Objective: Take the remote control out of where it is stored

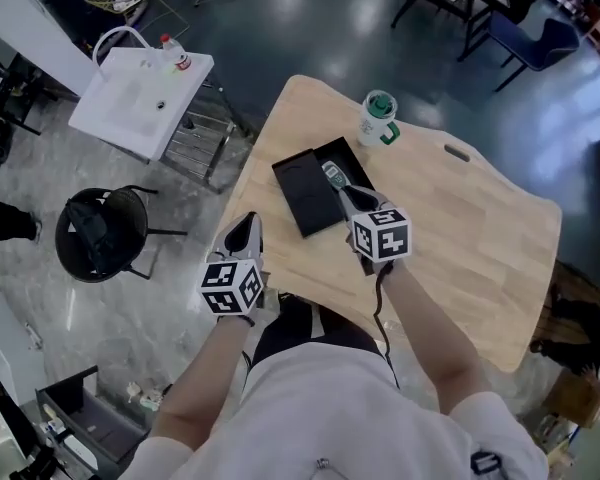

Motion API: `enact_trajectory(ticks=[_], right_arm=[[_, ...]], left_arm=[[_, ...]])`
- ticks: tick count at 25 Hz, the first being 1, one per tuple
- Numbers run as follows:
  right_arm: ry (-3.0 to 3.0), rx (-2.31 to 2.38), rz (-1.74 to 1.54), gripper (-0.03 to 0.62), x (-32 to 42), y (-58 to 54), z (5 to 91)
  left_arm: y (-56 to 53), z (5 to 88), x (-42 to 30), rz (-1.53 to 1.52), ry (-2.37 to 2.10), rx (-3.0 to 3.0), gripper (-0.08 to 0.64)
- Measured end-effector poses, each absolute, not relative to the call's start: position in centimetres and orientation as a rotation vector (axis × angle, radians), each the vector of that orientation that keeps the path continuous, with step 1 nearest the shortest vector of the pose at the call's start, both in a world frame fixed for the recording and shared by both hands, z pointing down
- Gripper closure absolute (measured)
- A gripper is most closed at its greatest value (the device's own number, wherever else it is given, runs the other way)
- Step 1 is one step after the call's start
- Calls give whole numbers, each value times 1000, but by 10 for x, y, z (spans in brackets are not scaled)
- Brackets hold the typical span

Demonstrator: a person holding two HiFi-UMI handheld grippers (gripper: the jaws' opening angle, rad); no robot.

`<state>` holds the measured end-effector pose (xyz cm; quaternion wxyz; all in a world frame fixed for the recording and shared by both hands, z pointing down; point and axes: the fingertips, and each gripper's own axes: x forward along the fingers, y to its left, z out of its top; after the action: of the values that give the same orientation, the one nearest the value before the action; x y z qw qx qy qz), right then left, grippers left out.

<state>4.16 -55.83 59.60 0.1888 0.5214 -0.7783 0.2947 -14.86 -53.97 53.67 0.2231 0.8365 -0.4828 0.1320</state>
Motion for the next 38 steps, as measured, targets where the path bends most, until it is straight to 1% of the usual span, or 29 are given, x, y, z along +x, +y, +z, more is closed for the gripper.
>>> enact_trajectory(ticks=[2,7,12,15,19,27,38], right_arm=[[-2161,1385,838,492,43,-569,620],[-2024,1228,833,440,65,-597,700],[-1903,1062,824,357,81,-620,774],[-1826,982,796,322,85,-630,805],[-1781,877,758,322,82,-639,834],[-1655,707,733,270,81,-639,870],[-1517,586,708,293,80,-638,888]], left_arm=[[-542,547,-152,376,-1334,2286,559],[-545,579,-164,398,-1361,2218,558],[-542,608,-181,400,-1394,2136,558],[-536,624,-194,398,-1415,2082,558],[-529,643,-210,392,-1441,2013,559],[-524,664,-230,381,-1474,1930,558],[-516,676,-233,385,-1468,1903,558]])
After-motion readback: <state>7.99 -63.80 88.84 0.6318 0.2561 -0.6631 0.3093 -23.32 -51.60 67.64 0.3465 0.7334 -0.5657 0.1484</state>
